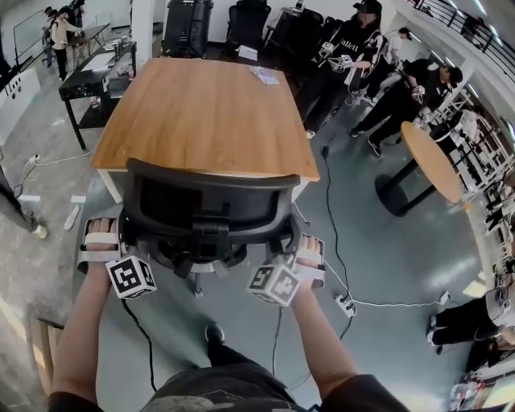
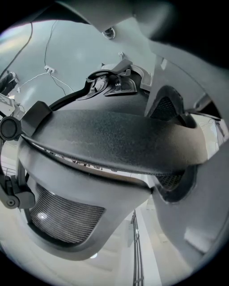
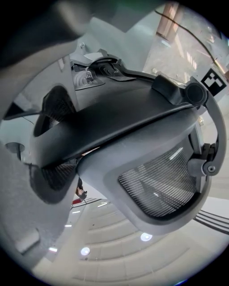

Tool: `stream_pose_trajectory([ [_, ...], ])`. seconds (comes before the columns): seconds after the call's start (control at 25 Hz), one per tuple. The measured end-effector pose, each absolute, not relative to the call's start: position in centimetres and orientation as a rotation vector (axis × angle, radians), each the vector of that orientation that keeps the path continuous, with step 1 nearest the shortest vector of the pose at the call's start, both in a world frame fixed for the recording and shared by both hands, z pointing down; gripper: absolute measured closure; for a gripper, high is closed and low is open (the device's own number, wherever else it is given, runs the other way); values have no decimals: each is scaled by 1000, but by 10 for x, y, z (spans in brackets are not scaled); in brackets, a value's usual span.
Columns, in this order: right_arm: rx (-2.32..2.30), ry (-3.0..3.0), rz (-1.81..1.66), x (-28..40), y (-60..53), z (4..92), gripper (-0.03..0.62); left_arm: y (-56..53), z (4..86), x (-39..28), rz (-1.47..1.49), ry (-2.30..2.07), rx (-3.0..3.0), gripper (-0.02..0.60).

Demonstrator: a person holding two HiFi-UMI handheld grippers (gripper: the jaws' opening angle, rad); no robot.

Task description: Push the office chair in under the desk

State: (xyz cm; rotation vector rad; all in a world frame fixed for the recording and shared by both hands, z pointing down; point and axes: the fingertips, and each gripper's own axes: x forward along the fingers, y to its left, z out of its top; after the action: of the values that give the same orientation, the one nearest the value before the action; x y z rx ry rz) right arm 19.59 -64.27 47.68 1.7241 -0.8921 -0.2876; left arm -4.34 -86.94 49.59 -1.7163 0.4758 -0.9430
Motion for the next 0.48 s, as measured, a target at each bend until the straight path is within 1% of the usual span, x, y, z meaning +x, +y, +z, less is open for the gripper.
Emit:
stream_pose_trajectory([
  [0.48,1715,-880,-317,270,-702,467,332,-931,489,33,-945,483,-1720,276],
])
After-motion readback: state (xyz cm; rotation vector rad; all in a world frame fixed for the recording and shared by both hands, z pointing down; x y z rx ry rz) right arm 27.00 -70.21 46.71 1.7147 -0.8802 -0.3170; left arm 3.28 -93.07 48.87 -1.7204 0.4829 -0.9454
